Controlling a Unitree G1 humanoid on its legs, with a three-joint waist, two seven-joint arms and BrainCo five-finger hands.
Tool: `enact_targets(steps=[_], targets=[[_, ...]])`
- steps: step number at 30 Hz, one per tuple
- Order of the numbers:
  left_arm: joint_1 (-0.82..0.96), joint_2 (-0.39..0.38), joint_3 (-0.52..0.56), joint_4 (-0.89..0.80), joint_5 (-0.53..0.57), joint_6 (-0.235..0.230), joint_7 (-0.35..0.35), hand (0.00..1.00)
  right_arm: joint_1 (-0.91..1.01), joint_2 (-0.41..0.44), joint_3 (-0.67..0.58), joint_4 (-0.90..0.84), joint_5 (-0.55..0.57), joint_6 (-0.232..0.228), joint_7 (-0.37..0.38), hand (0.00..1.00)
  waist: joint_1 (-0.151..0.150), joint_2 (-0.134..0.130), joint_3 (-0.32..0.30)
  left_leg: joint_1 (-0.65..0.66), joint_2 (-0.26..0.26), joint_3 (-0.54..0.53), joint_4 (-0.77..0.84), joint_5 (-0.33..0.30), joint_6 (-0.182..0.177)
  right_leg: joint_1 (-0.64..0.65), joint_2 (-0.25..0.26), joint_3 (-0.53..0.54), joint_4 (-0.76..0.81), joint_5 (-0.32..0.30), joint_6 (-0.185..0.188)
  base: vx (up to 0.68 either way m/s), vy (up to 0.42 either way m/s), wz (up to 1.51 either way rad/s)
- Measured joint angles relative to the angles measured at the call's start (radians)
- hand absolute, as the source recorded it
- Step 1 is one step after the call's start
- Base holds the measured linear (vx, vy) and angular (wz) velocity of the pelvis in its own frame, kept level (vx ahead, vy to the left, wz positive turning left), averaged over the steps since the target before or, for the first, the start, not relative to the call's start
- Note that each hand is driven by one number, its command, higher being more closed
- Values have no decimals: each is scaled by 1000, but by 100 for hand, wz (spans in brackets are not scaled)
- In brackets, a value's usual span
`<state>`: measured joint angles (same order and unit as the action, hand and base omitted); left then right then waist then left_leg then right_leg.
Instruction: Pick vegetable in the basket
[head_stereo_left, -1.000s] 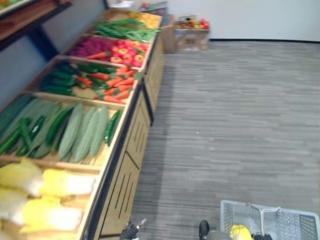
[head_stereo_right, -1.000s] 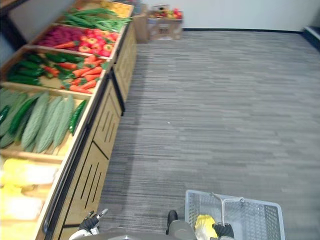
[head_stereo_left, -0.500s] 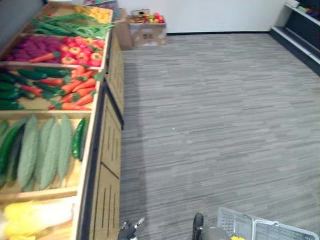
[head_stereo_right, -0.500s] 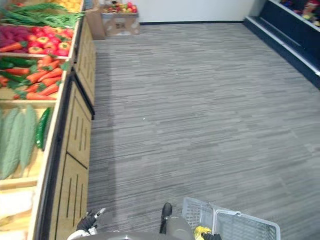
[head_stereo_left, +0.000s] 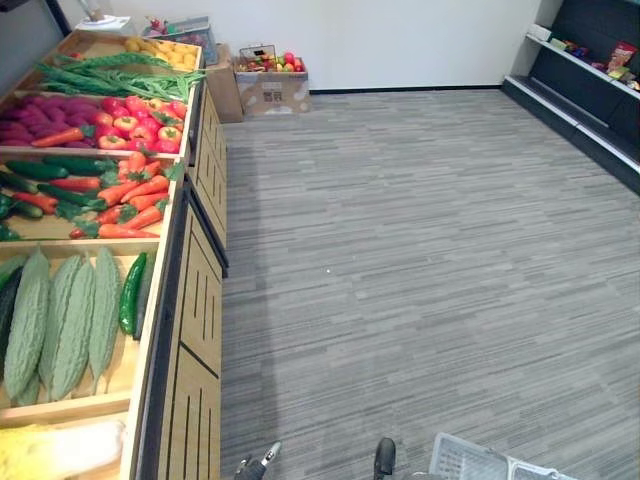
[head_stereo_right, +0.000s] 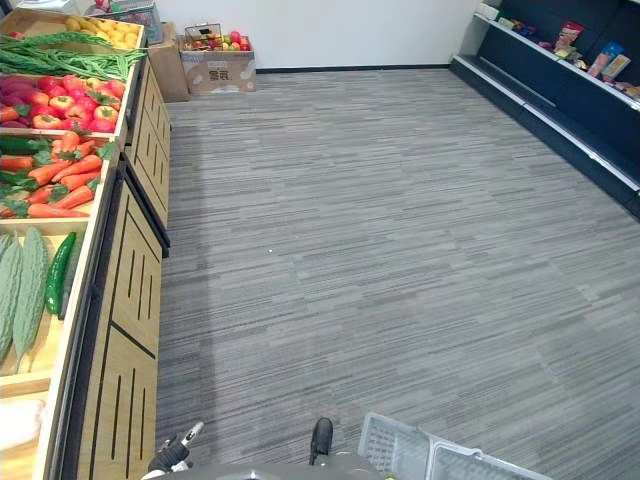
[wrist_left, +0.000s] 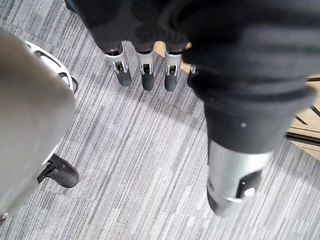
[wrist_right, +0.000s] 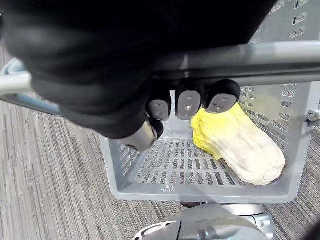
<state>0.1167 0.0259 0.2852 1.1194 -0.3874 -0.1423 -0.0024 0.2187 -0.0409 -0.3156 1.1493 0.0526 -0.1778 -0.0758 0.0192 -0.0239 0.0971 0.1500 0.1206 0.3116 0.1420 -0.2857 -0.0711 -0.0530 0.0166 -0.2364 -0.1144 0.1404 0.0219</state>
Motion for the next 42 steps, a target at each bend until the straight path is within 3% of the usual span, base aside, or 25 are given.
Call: enact_targets(steps=[14,15,28,32,35,38,40,41,42], targets=[[-22,18,-77,35,-1,21,43,0,-8,-19,19,38,45,-27,6,100,-2,28,1,14,-59,-153,7,1,1,34,-53,-38,-1,-1,1,27,87,11],[-34,16,-84,62,-4,20,43,0,-42,-58,48,80,34,-31,33,100,-15,52,21,-3,-58,-211,3,2,2,23,-52,-60,-1,-8,-1,-2,19,4],[-33,18,-84,53,16,9,77,0,-41,-59,53,80,54,-37,59,100,-17,52,22,-1,-62,-234,-19,17,16,29,-63,-93,-1,-9,-1,8,9,6],[-33,24,-92,44,33,-10,106,0,-41,-62,50,80,90,-50,94,100,-18,47,38,12,-55,-234,-21,18,10,41,-57,-94,1,-10,-2,24,9,1],[-30,41,-92,43,57,-9,119,0,-40,-60,46,80,114,-54,94,100,-17,44,42,9,-36,-211,8,3,-15,41,-39,-81,9,-19,-15,32,-13,-17],[2,56,-89,32,58,-8,128,0,-42,-54,37,80,124,-59,91,100,-19,33,56,-24,-15,-205,132,0,-28,22,-30,-62,83,-70,-30,42,-64,-21],[36,53,-68,10,58,-8,135,0,-43,-46,15,77,125,-65,84,100,-15,22,61,-118,9,-176,363,32,-58,19,-30,-38,130,-101,-44,19,-120,-34],[46,49,-56,3,58,-8,135,0,-42,-45,13,73,125,-66,82,100,-14,23,63,-146,19,-169,428,50,-51,18,-29,-31,138,-111,-46,4,-103,-40],[62,39,-27,-15,58,-8,136,0,-38,-43,12,58,125,-67,81,100,-13,23,67,-194,41,-137,550,106,-13,21,-24,-19,151,-125,-52,-3,-128,-45]])
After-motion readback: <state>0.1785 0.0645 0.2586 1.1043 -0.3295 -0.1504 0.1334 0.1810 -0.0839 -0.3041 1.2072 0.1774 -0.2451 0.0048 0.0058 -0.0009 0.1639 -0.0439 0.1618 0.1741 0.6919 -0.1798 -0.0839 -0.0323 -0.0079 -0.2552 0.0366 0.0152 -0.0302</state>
